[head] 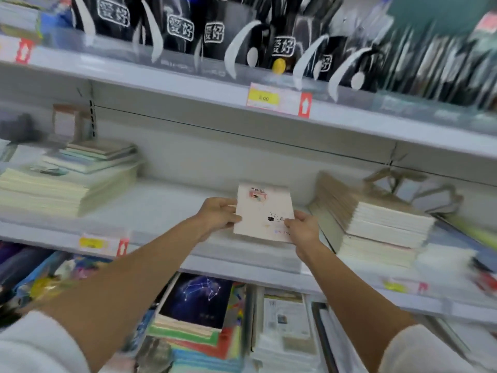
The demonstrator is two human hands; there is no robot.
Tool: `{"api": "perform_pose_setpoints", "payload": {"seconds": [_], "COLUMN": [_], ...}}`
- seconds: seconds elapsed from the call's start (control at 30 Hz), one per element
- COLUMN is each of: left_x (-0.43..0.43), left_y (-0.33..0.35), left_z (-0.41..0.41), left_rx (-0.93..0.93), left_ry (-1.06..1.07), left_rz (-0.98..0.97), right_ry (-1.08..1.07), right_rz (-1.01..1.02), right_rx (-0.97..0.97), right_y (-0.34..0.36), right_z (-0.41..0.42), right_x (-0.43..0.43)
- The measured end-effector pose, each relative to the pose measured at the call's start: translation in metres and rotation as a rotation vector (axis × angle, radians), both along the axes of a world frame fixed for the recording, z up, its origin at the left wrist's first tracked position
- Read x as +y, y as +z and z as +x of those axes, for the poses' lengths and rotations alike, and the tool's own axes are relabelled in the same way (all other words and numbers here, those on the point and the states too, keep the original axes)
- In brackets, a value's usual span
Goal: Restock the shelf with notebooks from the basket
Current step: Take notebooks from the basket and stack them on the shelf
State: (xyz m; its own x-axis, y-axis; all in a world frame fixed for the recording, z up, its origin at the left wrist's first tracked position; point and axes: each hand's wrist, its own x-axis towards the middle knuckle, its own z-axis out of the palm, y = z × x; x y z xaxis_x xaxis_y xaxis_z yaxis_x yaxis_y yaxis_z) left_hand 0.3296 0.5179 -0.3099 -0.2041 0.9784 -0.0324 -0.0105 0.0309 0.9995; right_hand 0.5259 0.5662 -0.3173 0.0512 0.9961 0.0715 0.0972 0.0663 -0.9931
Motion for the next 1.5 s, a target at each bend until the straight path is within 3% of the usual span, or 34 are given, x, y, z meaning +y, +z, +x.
{"api": "perform_pose_setpoints", "payload": {"seconds": [0.13,0.27,0.4,0.6,0.8,1.1,1.17,1.3,1.4,1.5], "left_x": [0.044,0.074,0.078,0.074,0.088,0.104,0.105,0.100,0.087,0.066], "left_y": [-0.008,-0.022,-0.030,-0.034,-0.045,-0.060,-0.061,-0.055,-0.039,-0.024], "left_z": [0.016,0.020,0.013,0.010,0.008,0.004,0.003,0.000,0.003,-0.008], "left_rx": [0.051,0.113,0.189,0.483,0.687,0.648,0.650,0.664,0.544,0.438], "left_ry": [0.000,0.036,-0.032,-0.263,-0.044,0.024,0.012,-0.118,-0.186,-0.079], "left_rz": [-0.009,-0.021,-0.079,-0.111,0.042,0.059,0.056,0.005,-0.046,-0.010], "right_ry": [-0.105,-0.101,0.115,0.370,0.316,0.066,0.064,0.144,0.153,0.001], "right_rz": [0.011,-0.116,-0.221,-0.213,-0.121,-0.018,-0.017,-0.059,-0.098,0.115], "right_rx": [-0.067,-0.142,-0.277,-0.478,-0.476,-0.509,-0.485,-0.632,-0.694,-0.775], "right_y": [-0.009,-0.020,-0.025,-0.030,-0.038,-0.061,-0.061,-0.061,-0.048,-0.031], "right_z": [0.010,0.020,0.038,0.064,0.057,0.046,0.046,0.049,0.042,0.021], "right_x": [0.041,0.065,0.071,0.072,0.084,0.113,0.114,0.116,0.102,0.076]}}
